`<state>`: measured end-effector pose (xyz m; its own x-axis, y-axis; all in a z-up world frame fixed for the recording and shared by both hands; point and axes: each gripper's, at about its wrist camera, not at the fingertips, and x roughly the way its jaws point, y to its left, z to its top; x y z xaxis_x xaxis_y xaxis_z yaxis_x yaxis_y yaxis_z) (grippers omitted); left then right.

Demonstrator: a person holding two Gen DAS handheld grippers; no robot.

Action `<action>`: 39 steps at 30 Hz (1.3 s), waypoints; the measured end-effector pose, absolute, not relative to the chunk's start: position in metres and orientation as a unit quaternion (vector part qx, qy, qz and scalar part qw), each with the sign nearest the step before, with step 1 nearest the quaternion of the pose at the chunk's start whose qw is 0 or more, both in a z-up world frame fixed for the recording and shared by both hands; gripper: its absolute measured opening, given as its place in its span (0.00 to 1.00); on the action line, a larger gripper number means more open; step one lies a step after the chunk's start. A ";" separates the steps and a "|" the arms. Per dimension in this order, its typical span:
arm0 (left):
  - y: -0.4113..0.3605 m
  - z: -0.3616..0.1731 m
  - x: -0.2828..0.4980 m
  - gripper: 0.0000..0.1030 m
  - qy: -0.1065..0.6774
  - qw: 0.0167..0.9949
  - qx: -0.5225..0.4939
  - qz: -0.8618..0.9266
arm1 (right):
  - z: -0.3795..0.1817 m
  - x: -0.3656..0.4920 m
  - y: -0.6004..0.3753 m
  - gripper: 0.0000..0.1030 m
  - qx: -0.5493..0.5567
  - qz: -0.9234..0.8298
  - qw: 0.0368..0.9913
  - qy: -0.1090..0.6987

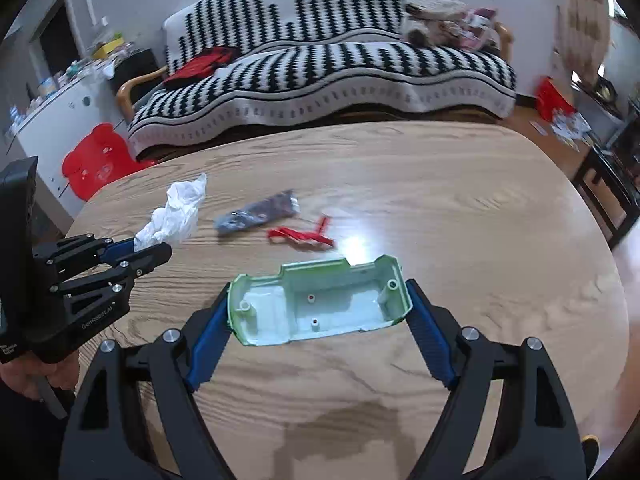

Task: Collect trash
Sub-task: 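Carry the tissue and car shell over the bin and open the left tool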

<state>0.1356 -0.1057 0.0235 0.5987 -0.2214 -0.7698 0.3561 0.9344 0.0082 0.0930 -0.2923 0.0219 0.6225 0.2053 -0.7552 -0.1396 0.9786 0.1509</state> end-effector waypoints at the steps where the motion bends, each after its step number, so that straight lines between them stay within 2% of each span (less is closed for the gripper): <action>1: -0.113 0.025 0.133 0.20 0.417 0.890 0.079 -0.167 | 0.022 0.089 -0.301 0.77 0.040 0.089 0.901 0.424; 10: -0.216 0.026 0.106 0.20 0.407 0.872 0.104 -0.251 | 0.018 0.048 -0.403 0.77 0.074 0.002 0.901 0.428; 18: -0.334 0.011 0.068 0.20 0.410 0.832 0.119 -0.355 | 0.012 -0.041 -0.531 0.77 0.142 -0.137 0.892 0.407; 23: -0.412 -0.007 0.028 0.20 0.411 0.795 0.147 -0.422 | 0.002 -0.110 -0.601 0.77 0.184 -0.238 0.871 0.389; 30: -0.514 -0.045 -0.042 0.20 0.422 0.724 0.193 -0.510 | -0.033 -0.213 -0.682 0.77 0.308 -0.346 0.799 0.382; 39: -0.601 -0.099 -0.094 0.20 0.476 0.633 0.191 -0.580 | -0.066 -0.294 -0.742 0.77 0.398 -0.428 0.725 0.365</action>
